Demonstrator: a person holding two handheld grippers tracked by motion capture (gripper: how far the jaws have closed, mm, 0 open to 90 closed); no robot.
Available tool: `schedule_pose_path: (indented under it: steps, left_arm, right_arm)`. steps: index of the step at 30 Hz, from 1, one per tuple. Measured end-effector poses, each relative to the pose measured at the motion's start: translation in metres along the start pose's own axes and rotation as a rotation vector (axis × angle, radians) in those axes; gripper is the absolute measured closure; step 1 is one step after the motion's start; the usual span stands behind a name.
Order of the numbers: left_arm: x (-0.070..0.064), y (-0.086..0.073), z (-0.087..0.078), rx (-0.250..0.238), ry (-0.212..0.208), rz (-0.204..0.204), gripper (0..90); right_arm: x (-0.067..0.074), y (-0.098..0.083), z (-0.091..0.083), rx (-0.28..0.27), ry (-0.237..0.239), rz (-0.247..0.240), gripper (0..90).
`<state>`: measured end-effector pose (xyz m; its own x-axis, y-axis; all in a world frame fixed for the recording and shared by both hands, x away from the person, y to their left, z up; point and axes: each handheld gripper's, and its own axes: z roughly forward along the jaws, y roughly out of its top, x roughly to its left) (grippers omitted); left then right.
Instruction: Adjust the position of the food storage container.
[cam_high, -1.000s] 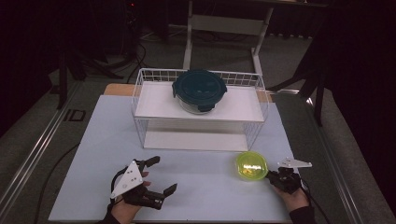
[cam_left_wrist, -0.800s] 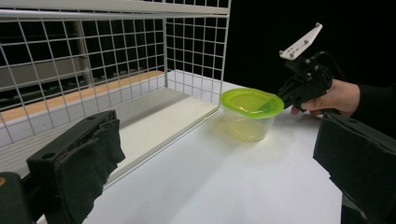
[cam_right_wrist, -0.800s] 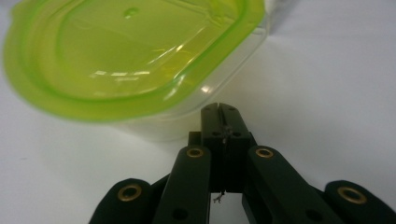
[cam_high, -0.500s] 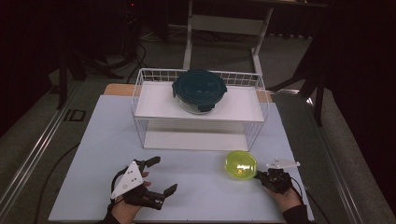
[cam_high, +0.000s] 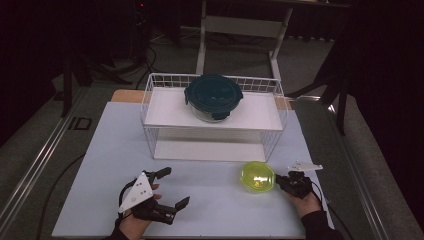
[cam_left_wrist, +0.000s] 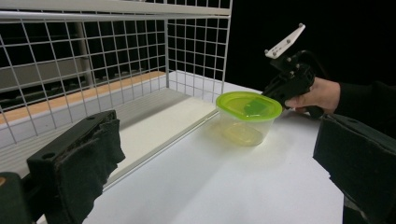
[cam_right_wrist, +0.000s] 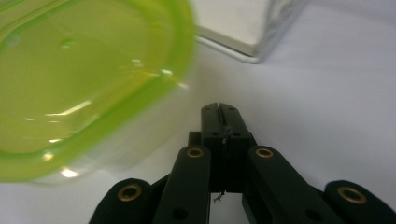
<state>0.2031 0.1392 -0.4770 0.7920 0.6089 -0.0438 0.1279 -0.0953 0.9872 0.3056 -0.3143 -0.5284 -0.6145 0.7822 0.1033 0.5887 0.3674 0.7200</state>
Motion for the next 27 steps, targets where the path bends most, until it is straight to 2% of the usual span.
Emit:
schedule_pose_path:
  steps: [10,19,21,24,27]
  left_arm:
    - [-0.001,0.0,0.001,0.006,-0.005,0.003,1.5]
    - [-0.001,0.001,0.0,0.0,-0.004,0.001,1.5]
    - [-0.001,0.0,0.0,0.001,-0.003,0.002,1.5]
    - [-0.001,0.001,-0.001,-0.002,-0.003,0.002,1.5]
    - [-0.001,0.001,-0.003,-0.005,0.001,0.006,1.5]
  right_arm:
    - [0.022,0.009,0.015,0.007,0.074,-0.029,90.0]
    - [0.047,0.021,0.034,0.034,0.134,-0.064,90.0]
    - [0.056,0.026,0.042,0.037,0.159,-0.07,90.0]
    - [0.065,0.031,0.048,0.041,0.161,-0.083,90.0]
    - [0.066,0.032,0.049,0.046,0.141,-0.098,90.0]
